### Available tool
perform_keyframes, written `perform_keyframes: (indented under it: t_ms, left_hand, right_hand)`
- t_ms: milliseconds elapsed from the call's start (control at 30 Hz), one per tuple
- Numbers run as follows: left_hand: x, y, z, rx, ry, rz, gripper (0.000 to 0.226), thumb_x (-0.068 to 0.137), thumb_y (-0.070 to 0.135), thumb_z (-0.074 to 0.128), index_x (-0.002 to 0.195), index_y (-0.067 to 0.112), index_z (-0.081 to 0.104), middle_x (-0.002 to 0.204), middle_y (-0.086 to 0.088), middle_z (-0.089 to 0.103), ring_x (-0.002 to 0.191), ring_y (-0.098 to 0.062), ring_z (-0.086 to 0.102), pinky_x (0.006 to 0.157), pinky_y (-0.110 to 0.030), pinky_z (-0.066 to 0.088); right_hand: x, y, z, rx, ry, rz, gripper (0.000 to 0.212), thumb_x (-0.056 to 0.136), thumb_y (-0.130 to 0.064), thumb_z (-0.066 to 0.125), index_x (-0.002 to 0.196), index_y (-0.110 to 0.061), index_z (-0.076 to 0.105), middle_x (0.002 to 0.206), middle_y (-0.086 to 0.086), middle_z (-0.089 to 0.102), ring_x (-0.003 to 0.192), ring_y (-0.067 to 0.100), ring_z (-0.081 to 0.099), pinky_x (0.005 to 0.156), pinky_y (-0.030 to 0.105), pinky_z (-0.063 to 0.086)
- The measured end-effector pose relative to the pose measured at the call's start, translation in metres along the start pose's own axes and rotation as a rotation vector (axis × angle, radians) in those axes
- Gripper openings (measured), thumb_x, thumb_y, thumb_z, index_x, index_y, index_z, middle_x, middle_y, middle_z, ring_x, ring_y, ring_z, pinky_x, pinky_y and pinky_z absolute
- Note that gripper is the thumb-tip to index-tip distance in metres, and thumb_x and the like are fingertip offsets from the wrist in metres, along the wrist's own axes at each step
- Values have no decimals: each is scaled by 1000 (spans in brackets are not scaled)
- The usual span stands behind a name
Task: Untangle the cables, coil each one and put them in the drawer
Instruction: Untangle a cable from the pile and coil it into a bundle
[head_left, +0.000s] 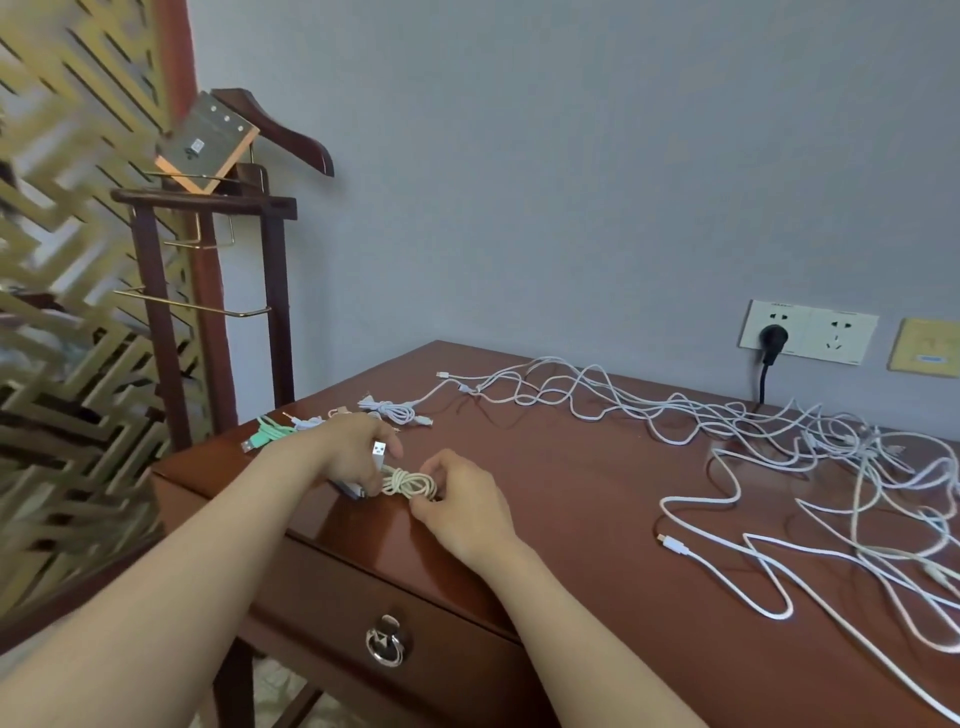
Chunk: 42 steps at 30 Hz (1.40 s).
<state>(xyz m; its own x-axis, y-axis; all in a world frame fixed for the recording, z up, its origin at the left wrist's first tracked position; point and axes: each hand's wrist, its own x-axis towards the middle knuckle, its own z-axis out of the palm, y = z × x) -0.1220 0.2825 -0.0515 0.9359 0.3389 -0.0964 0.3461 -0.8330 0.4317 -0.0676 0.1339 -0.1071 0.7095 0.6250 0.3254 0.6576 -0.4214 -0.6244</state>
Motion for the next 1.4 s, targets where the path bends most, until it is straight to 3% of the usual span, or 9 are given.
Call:
perform_keyframes:
  t_ms: [167,267,500,633,767,933,1100,1300,1400]
  left_hand:
    - [2,10,1,87,-65,-35,45,72,6,72,112,23,60,104,-5,54,78,-17,60,73,-29,55]
    - [2,14,-2,152,-89,-52,48,74,10,73,118,22,57,103,0,49,90,-17,53,73,-23,48]
    - [6,44,-10,145,-45,20,35,80,4,63,107,27,60,126,-4,54,114,-23,56,90,-32,47]
    - [7,84,-5,147,-48,97,30,84,10,61,110,25,61,121,-1,53,101,-18,52,66,-24,50]
    - [9,128,7,170,-53,204,33,84,11,62,115,21,62,121,-2,57,104,-18,53,82,-22,40]
    - [7,177,29,157,-129,337,33,83,8,61,112,21,65,110,-2,62,91,-13,52,78,-21,40]
    - [-5,219,55,201,-286,500,29,81,12,67,110,17,69,102,-3,68,89,-7,54,78,-18,40]
    - [-4,251,92,185,-303,582,30,81,4,63,108,14,68,106,-9,67,82,-15,56,61,-17,42]
    - [-6,264,100,138,-233,618,32,87,0,50,112,11,66,113,-8,63,97,-21,58,63,-22,41]
  right_hand:
    - [2,4,-5,15,-89,8,42,76,-29,69,114,-22,53,109,2,58,102,22,55,83,31,44]
    - [6,4,-18,3,-197,47,65,74,-33,74,130,-18,45,119,5,52,112,22,51,89,30,41]
    - [7,14,-71,-78,-316,135,39,82,-24,68,118,-13,58,111,4,59,100,17,55,72,18,39]
    - [2,25,-103,-140,-287,156,25,85,-17,63,110,-12,65,103,4,62,92,14,53,75,18,37]
    - [-7,40,-141,-188,-240,177,22,85,-14,62,106,-12,68,109,6,65,96,12,53,78,17,35]
    - [-30,64,-186,-303,-221,207,30,84,2,48,100,-12,70,89,0,61,87,12,52,66,17,37]
    - [-55,90,-219,-414,-205,250,40,79,10,40,91,-11,72,95,9,65,87,14,53,75,21,41]
    - [-75,131,-229,-548,-214,341,36,84,-3,53,117,-16,61,119,6,61,107,19,56,84,21,40]
    - [-82,146,-226,-587,-211,341,33,85,-17,61,117,-20,60,119,3,62,110,20,56,86,24,41]
